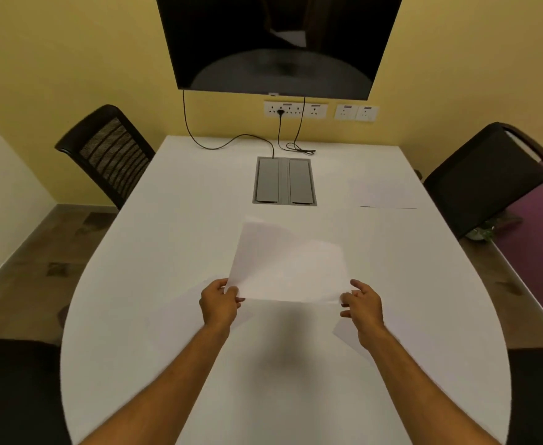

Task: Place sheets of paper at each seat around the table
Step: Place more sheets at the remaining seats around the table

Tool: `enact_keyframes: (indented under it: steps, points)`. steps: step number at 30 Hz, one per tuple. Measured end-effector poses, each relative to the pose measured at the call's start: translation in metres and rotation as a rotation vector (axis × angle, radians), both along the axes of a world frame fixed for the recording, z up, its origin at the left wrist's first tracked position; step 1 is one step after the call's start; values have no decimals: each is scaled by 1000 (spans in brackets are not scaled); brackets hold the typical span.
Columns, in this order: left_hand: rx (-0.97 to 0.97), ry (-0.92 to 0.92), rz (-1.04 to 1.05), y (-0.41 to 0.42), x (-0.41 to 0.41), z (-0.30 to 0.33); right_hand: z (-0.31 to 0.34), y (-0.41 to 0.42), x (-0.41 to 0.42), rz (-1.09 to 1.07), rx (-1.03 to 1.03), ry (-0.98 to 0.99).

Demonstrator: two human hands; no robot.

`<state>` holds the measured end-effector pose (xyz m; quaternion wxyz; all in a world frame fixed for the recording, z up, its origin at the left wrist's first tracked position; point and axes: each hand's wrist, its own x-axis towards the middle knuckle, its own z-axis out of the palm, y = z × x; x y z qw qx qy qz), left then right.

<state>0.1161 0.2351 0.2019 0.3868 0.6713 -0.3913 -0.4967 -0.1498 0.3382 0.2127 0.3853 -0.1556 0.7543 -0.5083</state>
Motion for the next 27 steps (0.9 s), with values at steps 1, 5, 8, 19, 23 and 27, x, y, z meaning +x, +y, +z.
enact_keyframes:
  steps: [1, 5, 8, 19, 23, 27]
  points:
    - [-7, 7, -8, 10, 7, 7, 8, 11, 5, 18, -1, 0]
    - [-60, 52, -21, 50, 32, 38, 40, 51, 23, 85, -33, -42]
    - [-96, 89, -19, 85, 53, 54, 59, 82, 36, 141, -84, -97]
    - [-219, 105, 72, 217, 166, 93, 81, 181, 129, 281, -121, -11]
    - [-208, 121, 129, 254, 226, 106, 88, 203, 183, 337, -121, -18]
    - [-221, 112, 148, 272, 287, 119, 101, 210, 240, 381, -148, 15]
